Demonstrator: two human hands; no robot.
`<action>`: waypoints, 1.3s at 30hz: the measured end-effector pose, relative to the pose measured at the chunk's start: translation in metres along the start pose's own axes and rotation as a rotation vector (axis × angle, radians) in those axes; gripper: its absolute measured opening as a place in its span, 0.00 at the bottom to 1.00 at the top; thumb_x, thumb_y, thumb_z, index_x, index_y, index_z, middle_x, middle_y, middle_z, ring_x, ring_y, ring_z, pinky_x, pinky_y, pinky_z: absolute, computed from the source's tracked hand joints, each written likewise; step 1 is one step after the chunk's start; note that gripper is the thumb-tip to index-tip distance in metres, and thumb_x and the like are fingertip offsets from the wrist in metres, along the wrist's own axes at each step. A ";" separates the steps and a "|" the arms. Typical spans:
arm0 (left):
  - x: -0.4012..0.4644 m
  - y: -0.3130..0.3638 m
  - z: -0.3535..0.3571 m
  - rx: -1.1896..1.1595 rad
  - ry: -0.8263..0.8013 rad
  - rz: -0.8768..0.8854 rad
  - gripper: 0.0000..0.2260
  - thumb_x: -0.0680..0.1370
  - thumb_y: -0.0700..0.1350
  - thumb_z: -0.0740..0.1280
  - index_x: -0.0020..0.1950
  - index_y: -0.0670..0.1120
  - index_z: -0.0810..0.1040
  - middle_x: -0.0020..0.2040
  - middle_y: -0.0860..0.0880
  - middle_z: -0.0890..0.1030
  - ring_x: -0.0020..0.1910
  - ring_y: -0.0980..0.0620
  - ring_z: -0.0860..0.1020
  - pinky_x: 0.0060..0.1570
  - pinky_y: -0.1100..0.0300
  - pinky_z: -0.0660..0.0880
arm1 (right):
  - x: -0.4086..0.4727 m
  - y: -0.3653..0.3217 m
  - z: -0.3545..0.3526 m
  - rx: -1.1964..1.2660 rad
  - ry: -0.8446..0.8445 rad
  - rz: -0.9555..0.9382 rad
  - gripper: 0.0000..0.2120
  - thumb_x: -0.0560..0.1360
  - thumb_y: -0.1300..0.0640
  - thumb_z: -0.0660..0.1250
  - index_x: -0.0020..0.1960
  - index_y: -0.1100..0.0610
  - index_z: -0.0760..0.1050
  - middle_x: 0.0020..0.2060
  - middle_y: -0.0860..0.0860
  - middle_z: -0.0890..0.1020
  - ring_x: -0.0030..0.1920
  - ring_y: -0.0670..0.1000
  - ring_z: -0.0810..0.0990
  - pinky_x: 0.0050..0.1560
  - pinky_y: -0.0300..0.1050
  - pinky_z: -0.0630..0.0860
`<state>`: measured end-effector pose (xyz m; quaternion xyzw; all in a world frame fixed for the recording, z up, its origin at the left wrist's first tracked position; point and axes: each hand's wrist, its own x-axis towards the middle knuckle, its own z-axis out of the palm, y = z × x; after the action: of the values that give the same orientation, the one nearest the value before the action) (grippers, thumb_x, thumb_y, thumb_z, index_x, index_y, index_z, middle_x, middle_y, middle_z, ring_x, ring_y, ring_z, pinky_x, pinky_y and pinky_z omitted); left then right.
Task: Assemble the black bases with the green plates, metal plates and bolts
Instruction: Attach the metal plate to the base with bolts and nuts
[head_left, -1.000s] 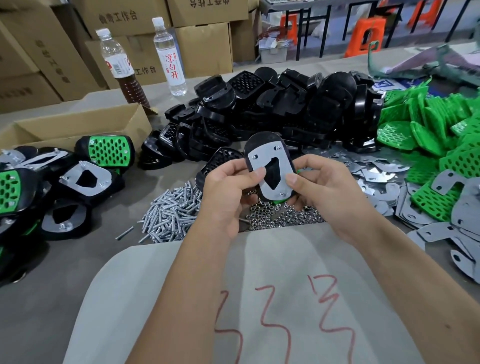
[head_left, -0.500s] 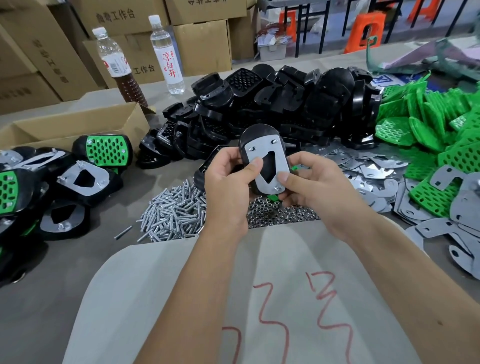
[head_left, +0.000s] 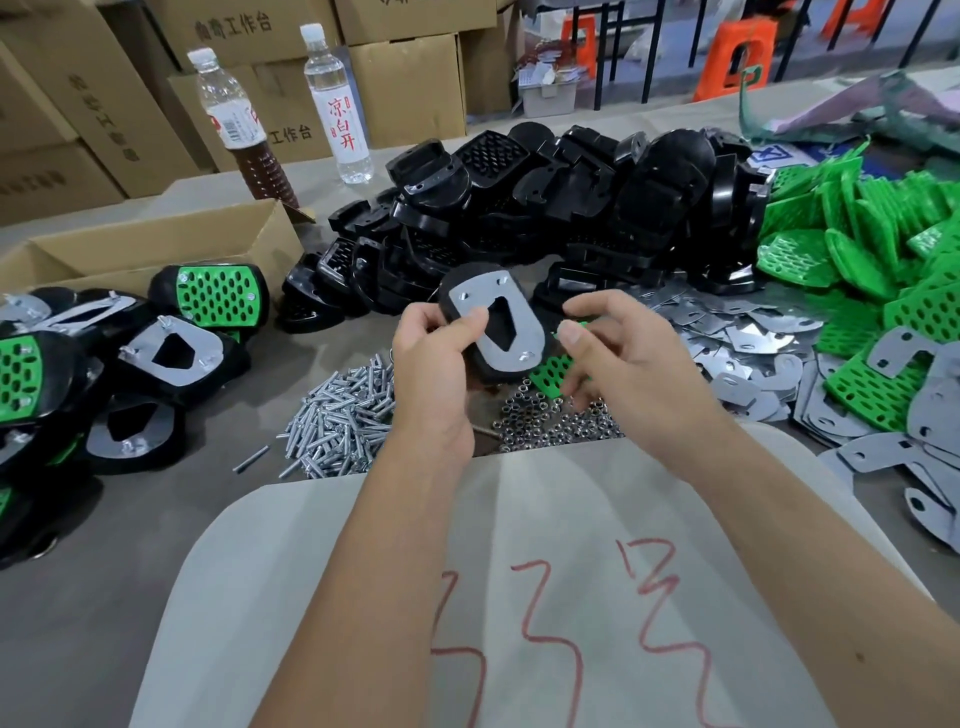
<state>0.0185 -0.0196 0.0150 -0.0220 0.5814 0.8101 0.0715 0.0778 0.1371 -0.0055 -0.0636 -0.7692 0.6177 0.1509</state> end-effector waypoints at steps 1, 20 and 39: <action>0.002 0.002 -0.003 -0.016 0.021 0.000 0.09 0.80 0.36 0.68 0.46 0.45 0.70 0.42 0.42 0.82 0.39 0.44 0.82 0.35 0.51 0.80 | -0.001 0.001 -0.001 -0.185 0.026 -0.085 0.06 0.83 0.56 0.69 0.59 0.51 0.77 0.41 0.47 0.83 0.35 0.46 0.81 0.42 0.43 0.80; 0.001 0.008 -0.005 0.029 -0.019 0.075 0.08 0.78 0.34 0.69 0.48 0.43 0.70 0.41 0.43 0.79 0.40 0.45 0.78 0.38 0.53 0.78 | -0.003 -0.008 0.009 -0.417 0.072 -0.190 0.08 0.79 0.63 0.72 0.42 0.55 0.78 0.34 0.49 0.81 0.35 0.50 0.79 0.38 0.45 0.75; -0.015 -0.020 0.019 0.458 -0.170 0.272 0.11 0.75 0.38 0.75 0.44 0.43 0.72 0.38 0.49 0.77 0.37 0.53 0.74 0.43 0.52 0.73 | -0.003 -0.010 0.002 -0.163 0.335 -0.388 0.07 0.75 0.64 0.75 0.51 0.55 0.87 0.45 0.46 0.87 0.46 0.48 0.86 0.51 0.50 0.84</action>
<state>0.0371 0.0029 0.0040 0.1408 0.7391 0.6586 0.0139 0.0807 0.1317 0.0034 -0.0280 -0.7784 0.4943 0.3860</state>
